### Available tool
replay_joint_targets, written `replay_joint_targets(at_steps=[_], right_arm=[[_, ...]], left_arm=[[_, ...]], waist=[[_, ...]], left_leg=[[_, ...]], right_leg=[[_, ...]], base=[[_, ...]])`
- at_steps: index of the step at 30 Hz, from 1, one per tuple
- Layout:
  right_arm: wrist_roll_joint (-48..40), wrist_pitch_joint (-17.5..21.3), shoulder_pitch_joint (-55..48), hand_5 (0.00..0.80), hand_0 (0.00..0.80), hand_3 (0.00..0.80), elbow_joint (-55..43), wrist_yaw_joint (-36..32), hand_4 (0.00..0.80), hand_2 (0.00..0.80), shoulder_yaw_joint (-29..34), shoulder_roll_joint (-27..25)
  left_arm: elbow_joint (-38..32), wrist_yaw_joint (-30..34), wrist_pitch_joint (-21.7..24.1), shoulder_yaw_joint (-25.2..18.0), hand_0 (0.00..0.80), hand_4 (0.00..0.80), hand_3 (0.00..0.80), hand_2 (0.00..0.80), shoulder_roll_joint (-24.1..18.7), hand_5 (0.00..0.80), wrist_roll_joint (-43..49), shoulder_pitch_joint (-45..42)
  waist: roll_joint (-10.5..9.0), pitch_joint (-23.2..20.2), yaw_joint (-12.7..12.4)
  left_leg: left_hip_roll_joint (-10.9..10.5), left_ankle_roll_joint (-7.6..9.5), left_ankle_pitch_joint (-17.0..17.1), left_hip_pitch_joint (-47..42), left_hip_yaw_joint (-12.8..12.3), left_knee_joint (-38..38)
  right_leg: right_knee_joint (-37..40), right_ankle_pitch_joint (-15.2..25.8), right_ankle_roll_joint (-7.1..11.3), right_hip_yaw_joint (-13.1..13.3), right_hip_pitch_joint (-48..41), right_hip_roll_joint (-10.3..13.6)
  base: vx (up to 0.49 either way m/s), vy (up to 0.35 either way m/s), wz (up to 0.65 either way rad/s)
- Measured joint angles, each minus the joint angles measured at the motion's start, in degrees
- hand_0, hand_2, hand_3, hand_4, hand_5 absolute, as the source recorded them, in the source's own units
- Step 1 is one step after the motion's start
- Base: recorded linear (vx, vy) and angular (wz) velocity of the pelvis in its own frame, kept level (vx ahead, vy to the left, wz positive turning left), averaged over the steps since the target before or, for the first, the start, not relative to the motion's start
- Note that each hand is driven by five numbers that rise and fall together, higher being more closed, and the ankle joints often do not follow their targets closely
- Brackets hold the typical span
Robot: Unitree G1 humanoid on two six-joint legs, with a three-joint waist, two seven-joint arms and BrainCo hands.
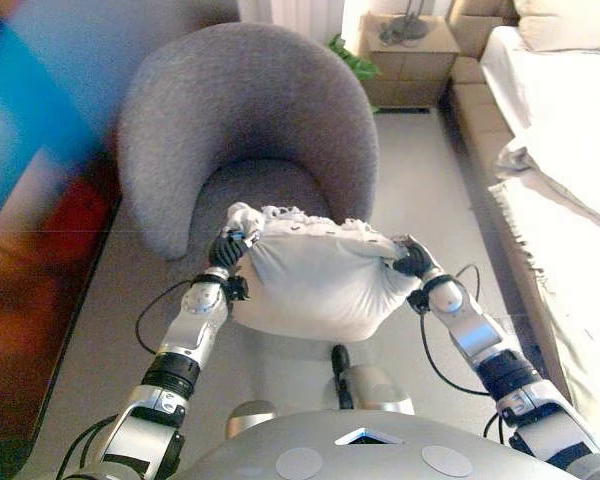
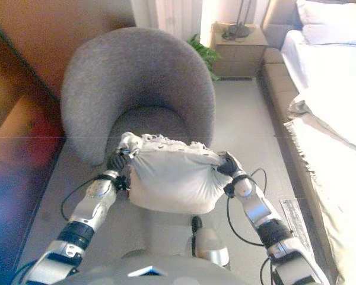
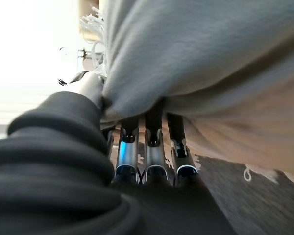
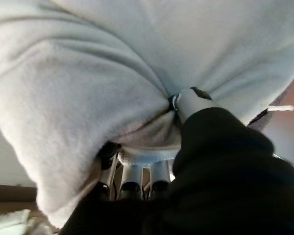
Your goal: Pick up the cushion and take it to the sofa
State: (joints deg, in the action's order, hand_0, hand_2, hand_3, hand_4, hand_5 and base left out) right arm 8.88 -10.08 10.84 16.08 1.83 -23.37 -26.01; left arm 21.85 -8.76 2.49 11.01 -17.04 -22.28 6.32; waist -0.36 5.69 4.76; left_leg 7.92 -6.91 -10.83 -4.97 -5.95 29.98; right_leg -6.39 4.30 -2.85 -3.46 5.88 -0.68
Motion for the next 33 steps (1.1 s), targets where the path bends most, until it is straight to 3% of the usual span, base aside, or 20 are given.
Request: replay_joint_targets(at_steps=[1, 4, 6, 8, 10, 11, 14, 16, 17, 19, 20, 22, 23, 28, 30, 33], right_arm=[[0.24, 0.17, 0.32, 0.800, 0.800, 0.800, -0.04, -0.01, 0.800, 0.800, 0.03, -0.36], [0.45, 0.57, 0.41, 0.800, 0.800, 0.800, -0.46, -0.15, 0.800, 0.800, 0.11, -2.38], [0.44, 0.70, 1.73, 0.800, 0.800, 0.800, -1.19, -0.57, 0.800, 0.800, 0.18, -2.94], [0.39, 0.40, 4.36, 0.800, 0.800, 0.800, -1.27, -1.66, 0.800, 0.800, 0.20, -3.90], [0.26, -0.62, 6.98, 0.800, 0.800, 0.800, -1.27, -2.84, 0.800, 0.800, 0.23, -4.73], [-0.50, -1.45, 8.23, 0.800, 0.800, 0.800, -1.27, -3.14, 0.800, 0.800, 0.22, -5.01], [-1.34, -3.21, 11.34, 0.800, 0.800, 0.800, -0.99, -3.84, 0.800, 0.800, 0.20, -6.32], [-1.40, -3.50, 12.03, 0.800, 0.800, 0.800, -1.09, -3.90, 0.800, 0.800, 0.20, -6.41], [-1.62, -3.72, 12.01, 0.800, 0.800, 0.800, -1.50, -4.02, 0.800, 0.800, 0.20, -6.71], [-1.83, -3.76, 11.98, 0.800, 0.800, 0.800, -2.82, -4.46, 0.800, 0.800, 0.21, -6.45], [-1.83, -3.76, 11.96, 0.800, 0.800, 0.800, -3.59, -4.92, 0.800, 0.800, 0.24, -6.52], [-1.84, -3.70, 11.98, 0.800, 0.800, 0.800, -3.99, -5.13, 0.800, 0.800, 0.76, -6.66], [-1.84, -3.64, 11.99, 0.800, 0.800, 0.800, -4.00, -5.32, 0.800, 0.800, 0.76, -6.54], [-2.88, -3.10, 12.09, 0.800, 0.800, 0.800, -4.59, -7.29, 0.800, 0.800, 0.77, -6.25], [-2.88, -3.10, 12.56, 0.800, 0.800, 0.800, -4.69, -7.30, 0.800, 0.800, 0.79, -6.23], [-2.87, -3.46, 12.73, 0.800, 0.800, 0.800, -4.67, -7.04, 0.800, 0.800, 0.96, -5.75]], left_arm=[[-0.48, -0.24, 0.01, -0.02, 0.800, 0.800, 0.800, 0.800, 0.14, 0.800, 0.02, 0.13], [-2.96, -0.04, 0.01, 0.27, 0.800, 0.800, 0.800, 0.800, 0.66, 0.800, 0.09, 0.44], [-3.13, -0.06, 0.03, 0.23, 0.800, 0.800, 0.800, 0.800, 0.12, 0.800, 0.00, 0.55], [-3.12, 0.00, 0.00, 0.23, 0.800, 0.800, 0.800, 0.800, -0.47, 0.800, -0.02, 1.25], [-3.15, -0.04, -0.06, 0.25, 0.800, 0.800, 0.800, 0.800, -0.72, 0.800, -0.04, 2.55], [-3.12, -0.25, -0.21, 0.41, 0.800, 0.800, 0.800, 0.800, -0.93, 0.800, -0.61, 3.40], [-2.83, -1.62, -0.54, 1.55, 0.800, 0.800, 0.800, 0.800, -1.08, 0.800, -2.20, 6.58], [-2.82, -2.56, -0.54, 1.54, 0.800, 0.800, 0.800, 0.800, -1.02, 0.800, -2.20, 7.26], [-2.89, -2.72, -0.54, 1.49, 0.800, 0.800, 0.800, 0.800, -0.81, 0.800, -2.20, 7.33], [-3.29, -3.03, -0.55, 0.99, 0.800, 0.800, 0.800, 0.800, -1.74, 0.800, -2.21, 8.41], [-3.95, -3.15, -0.59, 0.69, 0.800, 0.800, 0.800, 0.800, -2.17, 0.800, -2.21, 8.49], [-5.42, -3.12, -0.64, 0.12, 0.800, 0.800, 0.800, 0.800, -2.18, 0.800, -2.19, 8.49], [-6.18, -3.20, -0.68, -0.13, 0.800, 0.800, 0.800, 0.800, -2.36, 0.800, -2.17, 8.47], [-8.30, -4.25, -0.74, -1.22, 0.800, 0.800, 0.800, 0.800, -3.26, 0.800, -2.05, 8.77], [-8.31, -4.78, -0.75, -1.27, 0.800, 0.800, 0.800, 0.800, -3.23, 0.800, -2.04, 8.94], [-8.12, -4.76, -1.01, -1.30, 0.800, 0.800, 0.800, 0.800, -3.22, 0.800, -1.91, 9.08]], waist=[[-0.27, -0.02, -0.44], [-3.60, 0.63, -0.70], [-4.40, 0.54, -1.02], [-4.45, 0.58, -1.12], [-4.39, 0.85, -1.53], [-4.08, 1.04, -1.62], [-2.50, 2.00, -3.62], [-0.68, 2.16, -4.20], [1.11, 1.55, -4.15], [0.03, 1.90, -4.12], [-0.12, 1.97, -4.10], [0.75, 2.61, -4.25], [0.58, 2.92, -4.57], [-0.42, 3.85, -7.23], [-0.61, 4.06, -7.56], [-0.08, 4.69, -8.02]], left_leg=[[-0.10, -0.12, 2.99, 1.51, 0.54, 3.85], [-0.37, 0.70, 3.72, 7.21, 0.93, 9.36], [-0.28, 0.82, 3.79, 9.78, 1.34, 5.12], [-0.32, 1.19, 4.33, 11.14, 1.46, -3.91], [-0.18, 2.02, 6.02, 11.98, 1.65, -12.37], [-0.14, 1.27, 7.92, 12.34, 2.11, -16.89], [-0.20, 0.46, 13.09, 12.99, 3.49, -27.51], [-0.50, 0.58, 13.63, 13.21, 3.18, -30.30], [-0.94, 0.55, 12.72, 12.25, 2.87, -31.65], [-3.07, 0.79, 14.57, 11.33, 0.92, -33.93], [-3.54, 1.16, 16.10, 11.30, -0.72, -34.25], [-4.56, 5.01, 20.58, 9.94, -2.60, -34.86], [-5.38, 5.82, 21.30, 9.18, -2.75, -34.85], [-7.96, 7.40, 20.70, 7.49, -2.53, -34.14], [-7.57, 7.61, 20.48, 7.63, -1.89, -34.17], [-7.13, 8.34, 19.96, 7.33, -2.00, -33.80]], right_leg=[[0.27, -0.74, -0.67, -0.41, -0.93, 0.17], [3.30, -1.42, -1.58, -0.40, -5.02, 1.13], [4.97, -1.63, -1.95, -0.76, -7.01, 0.91], [7.36, -1.72, -2.07, -0.98, -8.88, 0.90], [8.49, -1.95, -1.68, -0.99, -10.38, 1.02], [8.92, -2.63, -1.44, -0.79, -11.23, 1.03], [8.88, -3.91, 0.35, 1.29, -12.78, 1.21], [8.70, -5.35, 2.62, 2.40, -14.06, 1.88], [8.39, -6.39, 4.19, 3.02, -13.84, 1.90], [6.78, -7.70, 6.06, 3.94, -13.25, 2.94], [6.67, -8.54, 5.85, 3.51, -13.71, 2.87], [7.22, -9.39, 7.06, 3.10, -15.49, 4.13], [6.93, -10.25, 7.57, 3.32, -15.88, 5.01], [1.81, -13.05, 8.62, 4.00, -14.93, 7.26], [-1.83, -13.50, 8.91, 2.81, -13.19, 7.07], [-18.63, -14.11, 9.63, 1.42, -5.02, 6.75]], base=[[0.204, -0.106, -0.35], [0.153, 0.017, -0.01], [0.161, 0.101, 0.04], [0.173, 0.111, 0.08], [0.235, 0.124, 0.06], [0.271, 0.113, 0.09], [0.248, 0.088, -0.22], [0.247, 0.101, -0.35], [0.269, 0.120, -0.27], [0.263, 0.126, -0.17], [0.245, 0.123, 0.03], [0.274, 0.139, 0.09], [0.304, 0.167, -0.07], [0.230, 0.139, -0.11], [0.216, 0.233, -0.05], [0.214, 0.254, -0.03]])
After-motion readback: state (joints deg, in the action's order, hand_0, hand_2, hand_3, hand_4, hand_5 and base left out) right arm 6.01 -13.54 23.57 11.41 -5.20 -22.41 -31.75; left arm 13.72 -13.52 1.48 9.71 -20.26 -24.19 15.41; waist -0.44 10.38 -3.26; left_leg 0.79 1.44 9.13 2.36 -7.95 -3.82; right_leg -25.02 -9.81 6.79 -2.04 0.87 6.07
